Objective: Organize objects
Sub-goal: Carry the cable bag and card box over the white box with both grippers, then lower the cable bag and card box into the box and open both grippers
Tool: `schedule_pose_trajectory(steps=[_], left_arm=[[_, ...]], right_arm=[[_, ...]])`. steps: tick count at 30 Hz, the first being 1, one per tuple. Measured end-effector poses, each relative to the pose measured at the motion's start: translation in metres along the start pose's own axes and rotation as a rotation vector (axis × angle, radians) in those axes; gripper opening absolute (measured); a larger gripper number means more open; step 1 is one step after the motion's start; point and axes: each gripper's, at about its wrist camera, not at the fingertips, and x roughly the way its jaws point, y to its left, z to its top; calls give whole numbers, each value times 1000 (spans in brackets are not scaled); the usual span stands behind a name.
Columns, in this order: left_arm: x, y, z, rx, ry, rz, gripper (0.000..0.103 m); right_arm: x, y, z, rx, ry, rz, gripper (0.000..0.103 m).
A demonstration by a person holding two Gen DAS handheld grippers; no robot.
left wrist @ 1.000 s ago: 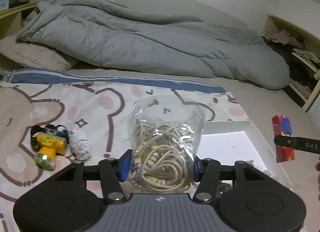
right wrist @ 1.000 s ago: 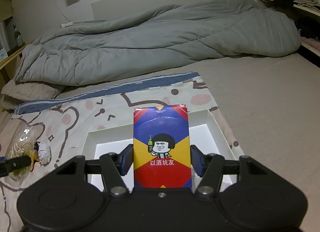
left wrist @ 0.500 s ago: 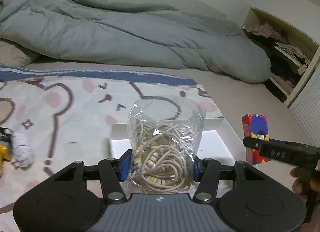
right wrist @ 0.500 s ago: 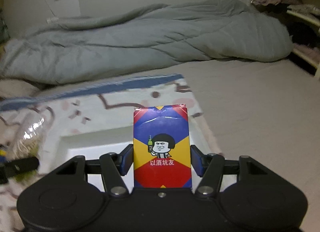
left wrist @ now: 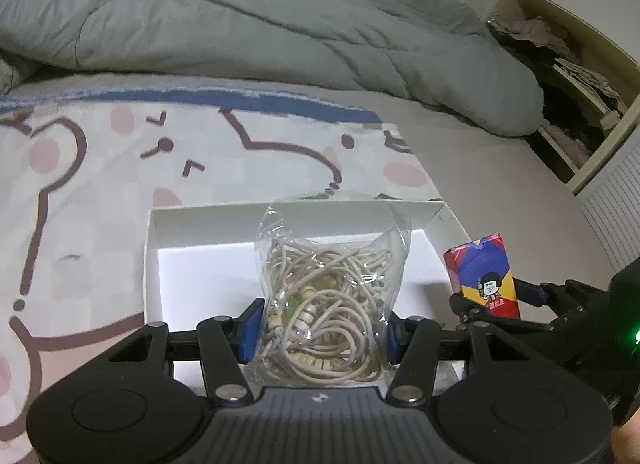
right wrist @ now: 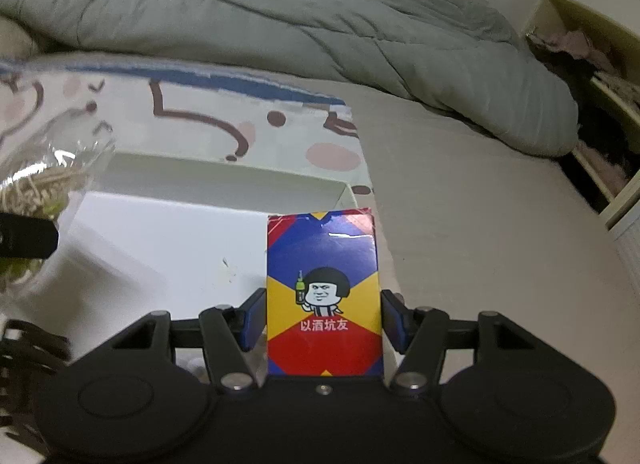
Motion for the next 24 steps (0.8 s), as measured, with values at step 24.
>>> schedule_pose_trajectory(steps=[24], left_arm=[[45, 2, -9, -127, 90, 60, 74]], right_arm=[[11, -51, -13, 357, 64, 157, 58]])
